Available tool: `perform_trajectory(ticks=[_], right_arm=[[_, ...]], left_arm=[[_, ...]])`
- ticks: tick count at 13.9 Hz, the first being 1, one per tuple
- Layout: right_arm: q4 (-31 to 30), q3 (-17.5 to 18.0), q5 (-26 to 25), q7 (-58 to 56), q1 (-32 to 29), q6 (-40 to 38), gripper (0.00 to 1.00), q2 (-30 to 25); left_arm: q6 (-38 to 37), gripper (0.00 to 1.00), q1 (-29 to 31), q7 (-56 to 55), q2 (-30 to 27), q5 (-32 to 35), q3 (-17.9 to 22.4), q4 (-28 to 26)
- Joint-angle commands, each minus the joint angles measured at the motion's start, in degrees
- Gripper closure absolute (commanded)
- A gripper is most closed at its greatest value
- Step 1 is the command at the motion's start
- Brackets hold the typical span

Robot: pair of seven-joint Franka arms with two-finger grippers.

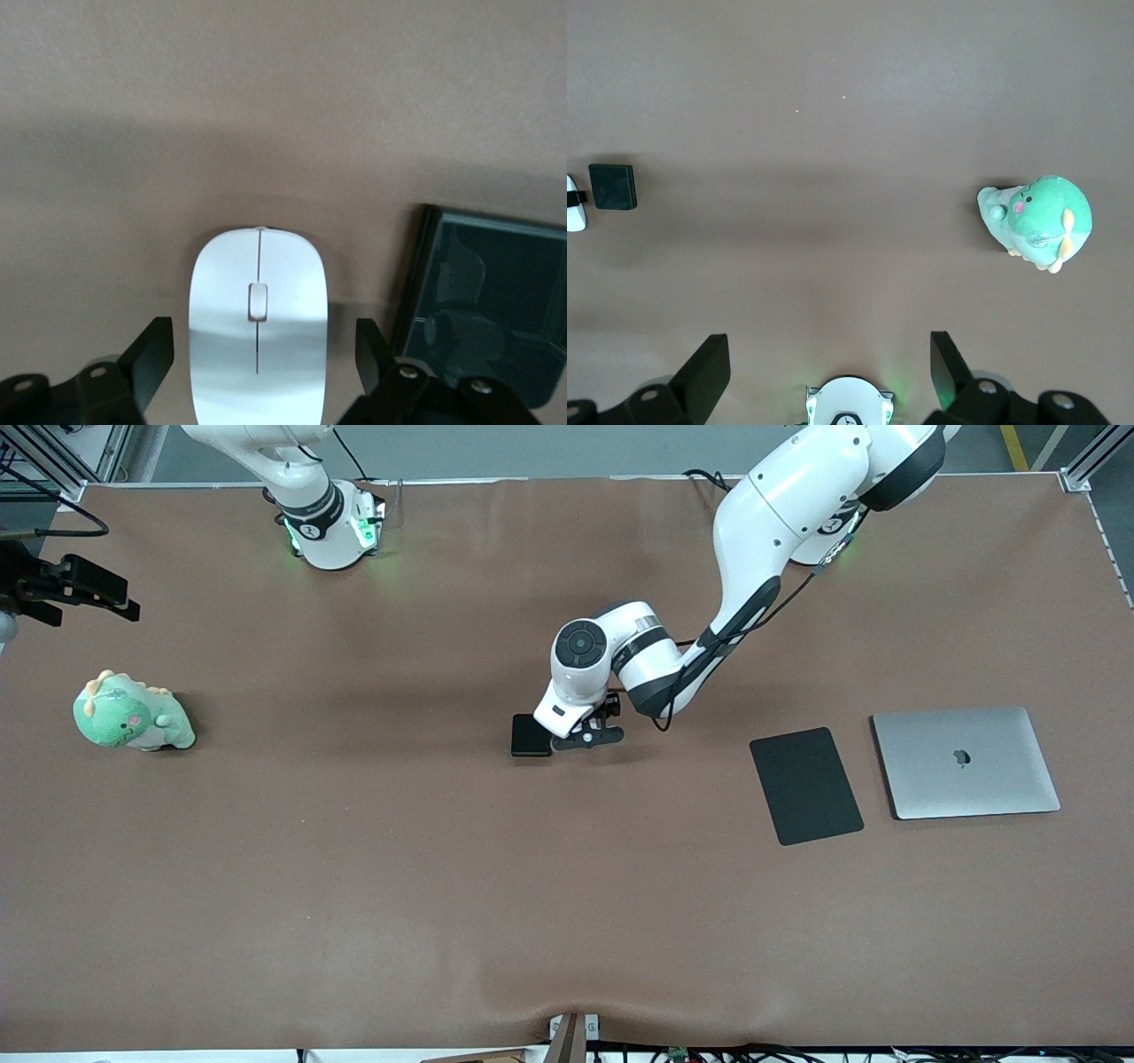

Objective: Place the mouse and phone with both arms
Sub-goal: 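Close the left gripper on the white mouse and lift it, then carry the mouse with the left gripper over the black mouse pad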

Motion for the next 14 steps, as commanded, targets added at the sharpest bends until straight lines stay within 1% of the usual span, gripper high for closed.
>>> perform_trajectory(ticks=[1,2,3,6,7,8,11,14], right_arm=[[1.43,0.68,0.42,-0.70,-0.94,-0.84,0.00,0.71],[1.43,0.68,0.42,-0.70,-0.94,-0.84,0.00,0.71],[1.43,0.68,0.42,-0.70,-0.94,-0.84,0.00,0.71],[1.43,0.77,0.51,-0.70,-0.85,-0.84,0.00,0.71],[1.43,0.77,0.51,-0.70,-0.85,-0.84,0.00,0.71],[1.43,0.77,0.51,-0.70,-0.85,-0.84,0.00,0.71],[1.43,0.77,0.51,-0.70,-0.76,-0.84,0.00,0.71],[1.34,0.77,0.51,-0.70,-0.76,-0.92,0.00,0.80]], left_arm=[[1.45,0.23,-0.86,-1.89,0.52,1.88,0.54,0.15],[1.45,0.31,-1.12,-1.89,0.52,1.88,0.54,0.15],[1.45,0.43,-1.12,-1.98,0.52,1.88,0.54,0.15],[0.84,0.95,-0.77,-1.80,0.17,1.88,0.63,0.06],[0.48,1.00,-0.25,-1.72,-0.35,1.88,0.80,0.15],[-0.91,1.00,0.19,-1.63,-1.14,1.97,0.80,0.24],[-6.62,1.00,2.56,-0.23,-6.05,1.97,0.71,0.59],[-12.59,1.00,6.16,4.68,-11.15,1.88,0.71,0.41]])
